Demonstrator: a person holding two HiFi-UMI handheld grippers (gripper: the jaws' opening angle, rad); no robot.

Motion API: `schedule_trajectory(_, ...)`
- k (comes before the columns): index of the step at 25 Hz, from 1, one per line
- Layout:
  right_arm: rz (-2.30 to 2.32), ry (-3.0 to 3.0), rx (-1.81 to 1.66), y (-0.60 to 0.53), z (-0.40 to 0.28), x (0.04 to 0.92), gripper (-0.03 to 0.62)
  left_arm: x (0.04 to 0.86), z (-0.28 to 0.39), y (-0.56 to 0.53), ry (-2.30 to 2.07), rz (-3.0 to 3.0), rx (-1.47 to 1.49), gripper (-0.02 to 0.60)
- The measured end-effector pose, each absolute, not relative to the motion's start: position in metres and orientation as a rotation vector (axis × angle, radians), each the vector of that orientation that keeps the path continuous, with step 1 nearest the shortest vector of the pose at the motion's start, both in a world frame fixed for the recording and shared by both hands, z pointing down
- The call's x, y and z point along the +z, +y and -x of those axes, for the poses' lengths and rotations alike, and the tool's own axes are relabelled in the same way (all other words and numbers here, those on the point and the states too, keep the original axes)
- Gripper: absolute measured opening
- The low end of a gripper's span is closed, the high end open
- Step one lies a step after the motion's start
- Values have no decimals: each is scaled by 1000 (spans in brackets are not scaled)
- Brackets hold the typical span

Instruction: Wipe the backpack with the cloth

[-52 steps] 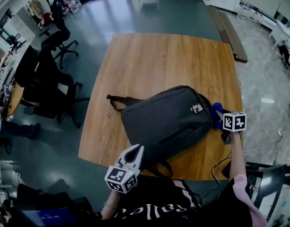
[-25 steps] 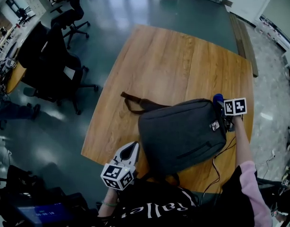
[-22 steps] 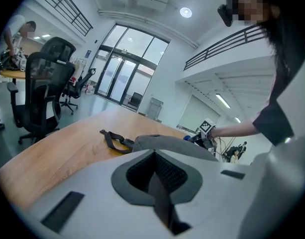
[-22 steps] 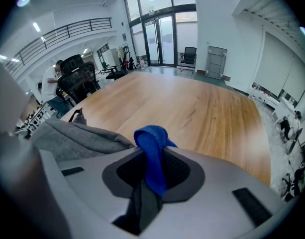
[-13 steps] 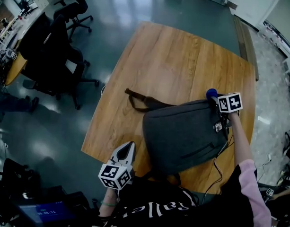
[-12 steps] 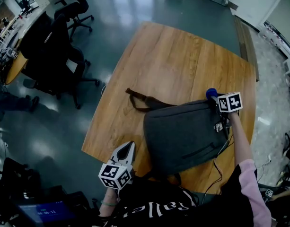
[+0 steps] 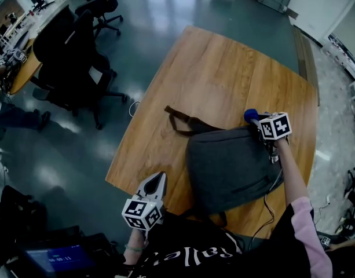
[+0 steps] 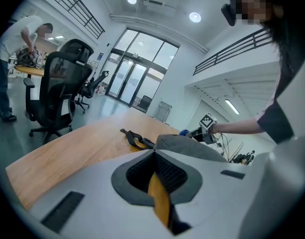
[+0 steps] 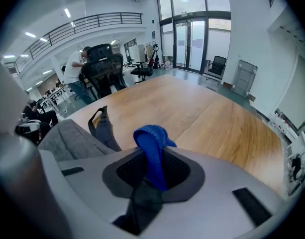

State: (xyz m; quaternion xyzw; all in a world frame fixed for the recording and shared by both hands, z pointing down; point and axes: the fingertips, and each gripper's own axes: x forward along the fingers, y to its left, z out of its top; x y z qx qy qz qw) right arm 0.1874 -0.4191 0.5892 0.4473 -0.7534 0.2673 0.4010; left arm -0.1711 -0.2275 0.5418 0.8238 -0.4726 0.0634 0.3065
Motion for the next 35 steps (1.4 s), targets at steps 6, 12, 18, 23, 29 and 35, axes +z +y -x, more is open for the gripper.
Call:
schedule_trajectory(6, -1016, -1996, 622, -413, -123, 580, 66, 543, 182, -223, -1244, -2184, 161, -2)
schedule_trajectory(12, -914, -2066, 567, -399, -62, 569, 66, 543, 193, -219, -1246, -2187, 151, -2)
schedule_trajectory(18, -853, -2127, 545, -386, -9, 556, 66, 540, 204, -214, -1240, -2192, 145, -2)
schedule_trajectory(23, -797, -2151, 485, -377, 30, 549, 66, 541, 214, -212, -1233, -2198, 148, -2)
schedule_trajectory(29, -704, -2213, 459, -361, 74, 532, 66, 538, 227, -207, -1232, -2203, 145, -2)
schedule_trajectory(35, -762, -2226, 413, -361, 76, 516, 66, 538, 237, -205, -1237, -2209, 135, -2)
